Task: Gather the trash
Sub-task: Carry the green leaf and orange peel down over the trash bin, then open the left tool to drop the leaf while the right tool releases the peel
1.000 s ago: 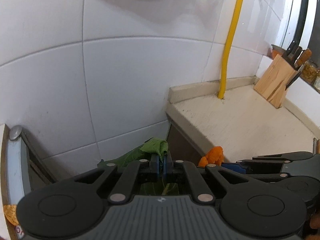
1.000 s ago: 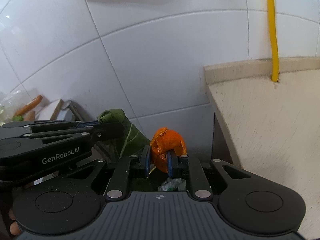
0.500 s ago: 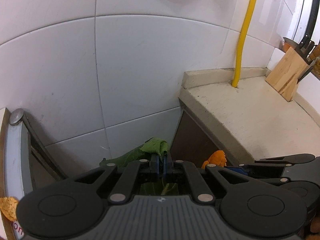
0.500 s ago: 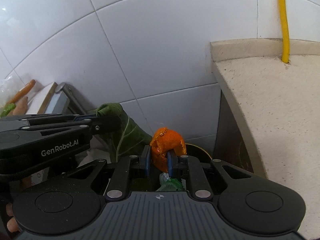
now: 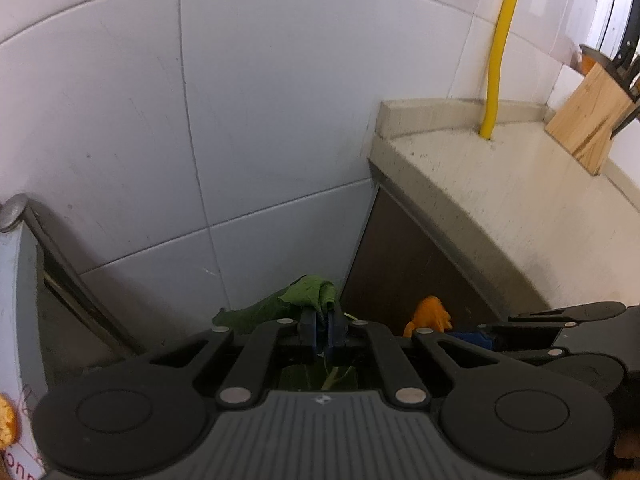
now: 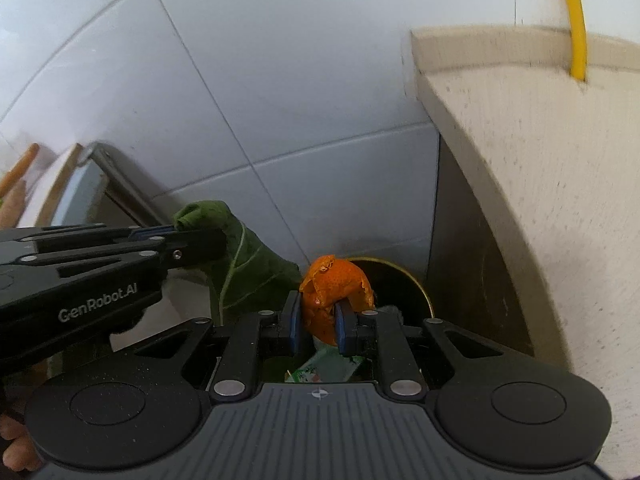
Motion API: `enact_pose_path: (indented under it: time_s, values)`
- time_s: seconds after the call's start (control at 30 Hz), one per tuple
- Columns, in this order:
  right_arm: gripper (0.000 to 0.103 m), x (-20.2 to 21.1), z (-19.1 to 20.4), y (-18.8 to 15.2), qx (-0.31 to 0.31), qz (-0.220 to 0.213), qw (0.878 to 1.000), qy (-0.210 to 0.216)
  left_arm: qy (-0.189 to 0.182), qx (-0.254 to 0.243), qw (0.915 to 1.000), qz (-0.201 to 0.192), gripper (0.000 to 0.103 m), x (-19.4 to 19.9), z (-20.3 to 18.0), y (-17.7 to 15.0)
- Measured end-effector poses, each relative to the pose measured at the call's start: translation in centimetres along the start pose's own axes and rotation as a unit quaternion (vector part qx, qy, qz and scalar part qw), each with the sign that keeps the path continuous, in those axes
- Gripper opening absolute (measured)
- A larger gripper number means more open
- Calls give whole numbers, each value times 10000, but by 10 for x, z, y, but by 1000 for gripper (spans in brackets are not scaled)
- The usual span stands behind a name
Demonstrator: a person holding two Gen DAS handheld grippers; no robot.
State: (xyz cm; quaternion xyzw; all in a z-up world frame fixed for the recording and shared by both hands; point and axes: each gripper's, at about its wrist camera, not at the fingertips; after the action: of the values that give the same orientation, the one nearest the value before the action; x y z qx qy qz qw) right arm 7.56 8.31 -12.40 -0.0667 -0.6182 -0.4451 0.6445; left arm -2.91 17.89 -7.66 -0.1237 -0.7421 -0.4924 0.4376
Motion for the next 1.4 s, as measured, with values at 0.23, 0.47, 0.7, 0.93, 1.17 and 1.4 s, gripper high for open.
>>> enact_pose_path:
  time_s: [0.23, 0.47, 0.7, 0.93, 1.17, 1.4]
  values:
    - [32, -17, -7, -1, -119, 112, 9998, -64, 35, 32, 9996, 292, 8, -18, 3, -2]
    - [35, -25, -14, -4, -239, 211, 9995, -80, 102, 41, 9994, 334, 22, -23, 3, -4]
    - [38, -22, -15, -8, -291, 178, 9993, -134, 197, 39, 9992, 337, 31, -25, 4, -2]
    - [38, -6, -16, -11, -348, 12, 9993, -163, 268, 44, 9994, 207, 36, -20, 4, -2]
    - [43, 23, -15, -15, -377, -361, 9984, -203, 282, 54, 9996, -32, 40, -1, 1, -3]
    - [48, 48, -14, -20, -511, -790, 9951, -296, 254, 52, 9992, -318, 49, 35, -5, -10]
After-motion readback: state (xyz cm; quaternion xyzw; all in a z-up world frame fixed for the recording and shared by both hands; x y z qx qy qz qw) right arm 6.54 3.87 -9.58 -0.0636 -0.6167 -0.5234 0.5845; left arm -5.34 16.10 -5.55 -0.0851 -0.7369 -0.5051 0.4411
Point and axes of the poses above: each gripper's, at about its wrist camera, not at the fingertips, and x roughly against the way its jaws point, z to its left, y to its top
